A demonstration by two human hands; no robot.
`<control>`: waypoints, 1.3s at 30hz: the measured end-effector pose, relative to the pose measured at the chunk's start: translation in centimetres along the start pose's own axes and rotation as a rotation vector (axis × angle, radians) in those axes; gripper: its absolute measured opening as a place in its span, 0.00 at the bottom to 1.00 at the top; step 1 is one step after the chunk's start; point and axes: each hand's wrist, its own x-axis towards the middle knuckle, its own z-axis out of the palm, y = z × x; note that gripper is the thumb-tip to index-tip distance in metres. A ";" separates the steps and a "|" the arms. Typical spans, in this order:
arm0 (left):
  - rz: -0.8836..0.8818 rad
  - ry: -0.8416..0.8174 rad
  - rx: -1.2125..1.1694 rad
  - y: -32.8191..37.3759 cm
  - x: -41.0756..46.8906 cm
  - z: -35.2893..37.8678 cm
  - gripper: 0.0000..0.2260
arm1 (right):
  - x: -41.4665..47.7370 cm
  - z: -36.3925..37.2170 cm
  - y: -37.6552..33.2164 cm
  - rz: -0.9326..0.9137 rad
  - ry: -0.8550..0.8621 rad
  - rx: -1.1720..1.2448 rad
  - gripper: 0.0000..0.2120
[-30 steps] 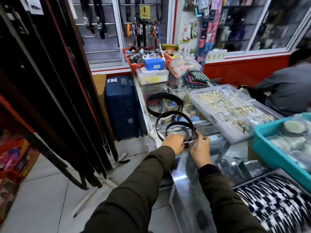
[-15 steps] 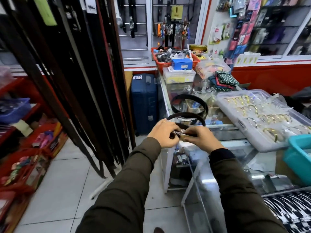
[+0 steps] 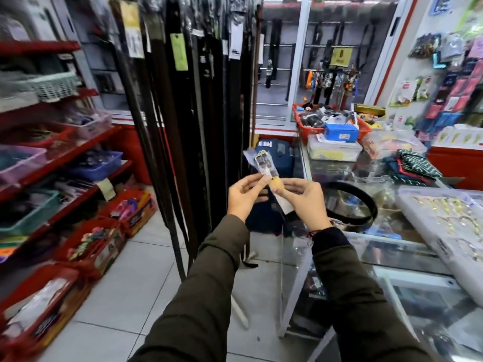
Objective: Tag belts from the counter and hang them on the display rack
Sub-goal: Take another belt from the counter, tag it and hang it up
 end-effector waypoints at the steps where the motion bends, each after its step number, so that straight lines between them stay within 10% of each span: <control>1: 0.008 -0.002 -0.004 0.3 0.1 -0.4 0.11 | 0.2 0.5 -0.4 -0.005 0.009 0.012 0.10; 10: 0.303 0.082 0.147 4.8 1.4 -3.6 0.13 | 2.7 4.6 -3.2 -0.239 -0.068 -0.192 0.14; 39: 0.695 0.431 -0.047 31.5 6.8 -12.6 0.11 | 15.3 18.2 -27.9 -0.391 -0.183 0.448 0.15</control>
